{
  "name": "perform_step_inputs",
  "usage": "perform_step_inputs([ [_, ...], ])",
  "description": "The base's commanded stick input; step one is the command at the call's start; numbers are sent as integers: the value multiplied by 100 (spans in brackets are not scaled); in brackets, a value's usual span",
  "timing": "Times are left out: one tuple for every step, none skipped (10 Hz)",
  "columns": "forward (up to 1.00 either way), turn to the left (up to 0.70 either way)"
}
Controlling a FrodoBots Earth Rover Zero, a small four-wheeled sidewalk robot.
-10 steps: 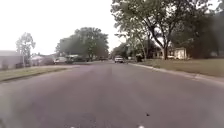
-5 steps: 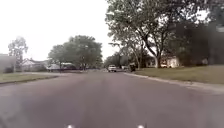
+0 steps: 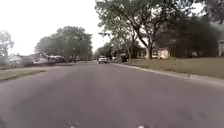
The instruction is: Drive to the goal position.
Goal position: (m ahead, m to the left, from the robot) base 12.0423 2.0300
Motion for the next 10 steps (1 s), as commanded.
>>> perform_step_inputs([
  [100, 0],
  [100, 0],
  [100, 0],
  [100, 0],
  [100, 0],
  [100, 0],
  [100, 0],
  [100, 0],
  [100, 0],
  [100, 0],
])
